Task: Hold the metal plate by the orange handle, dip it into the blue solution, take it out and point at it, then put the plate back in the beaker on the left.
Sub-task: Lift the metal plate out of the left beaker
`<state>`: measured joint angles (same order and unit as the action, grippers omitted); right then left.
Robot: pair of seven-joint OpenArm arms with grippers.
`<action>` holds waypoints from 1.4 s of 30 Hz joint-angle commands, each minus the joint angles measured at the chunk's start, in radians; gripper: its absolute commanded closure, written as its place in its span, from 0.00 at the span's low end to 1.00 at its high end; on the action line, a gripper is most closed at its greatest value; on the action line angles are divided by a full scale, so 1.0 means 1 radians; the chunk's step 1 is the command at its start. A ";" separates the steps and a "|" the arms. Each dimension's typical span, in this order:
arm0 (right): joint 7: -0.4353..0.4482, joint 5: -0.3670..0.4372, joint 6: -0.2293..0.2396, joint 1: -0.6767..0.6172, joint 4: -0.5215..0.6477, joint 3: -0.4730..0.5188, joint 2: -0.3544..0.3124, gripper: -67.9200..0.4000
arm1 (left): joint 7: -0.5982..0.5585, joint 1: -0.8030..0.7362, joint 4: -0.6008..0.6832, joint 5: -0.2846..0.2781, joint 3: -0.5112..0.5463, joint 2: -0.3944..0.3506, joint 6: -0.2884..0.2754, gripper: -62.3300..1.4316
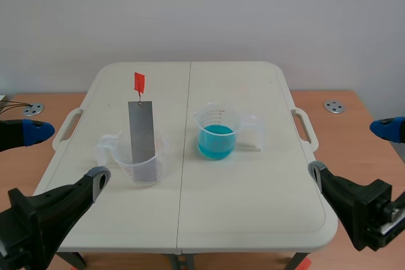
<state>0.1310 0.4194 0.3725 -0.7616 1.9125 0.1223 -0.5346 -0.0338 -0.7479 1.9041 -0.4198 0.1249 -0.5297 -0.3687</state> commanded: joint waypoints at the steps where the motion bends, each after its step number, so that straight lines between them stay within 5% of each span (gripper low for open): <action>1: 0.033 0.007 -0.006 0.011 0.020 0.001 -0.002 0.02 | -0.017 0.003 0.007 -0.006 -0.003 -0.003 -0.001 0.00; 35: 0.085 -0.004 -0.002 0.031 0.020 0.001 -0.003 0.02 | -0.021 0.003 0.007 -0.008 -0.003 -0.002 0.011 0.00; 36: 0.085 -0.004 -0.002 0.031 0.020 0.001 -0.003 0.02 | -0.021 0.003 0.007 -0.008 -0.003 -0.002 0.011 0.10; 40: 0.083 -0.004 0.016 0.045 0.020 0.001 -0.003 0.02 | -0.020 0.003 0.007 -0.003 -0.003 -0.003 0.011 0.97; 42: 0.081 -0.004 0.017 0.057 0.019 0.001 -0.002 0.02 | -0.021 0.003 0.007 -0.005 -0.003 -0.002 0.014 0.95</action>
<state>0.1967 0.4084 0.3962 -0.7258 1.9125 0.1223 -0.5343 -0.0376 -0.7479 1.9038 -0.4137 0.1249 -0.5297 -0.3595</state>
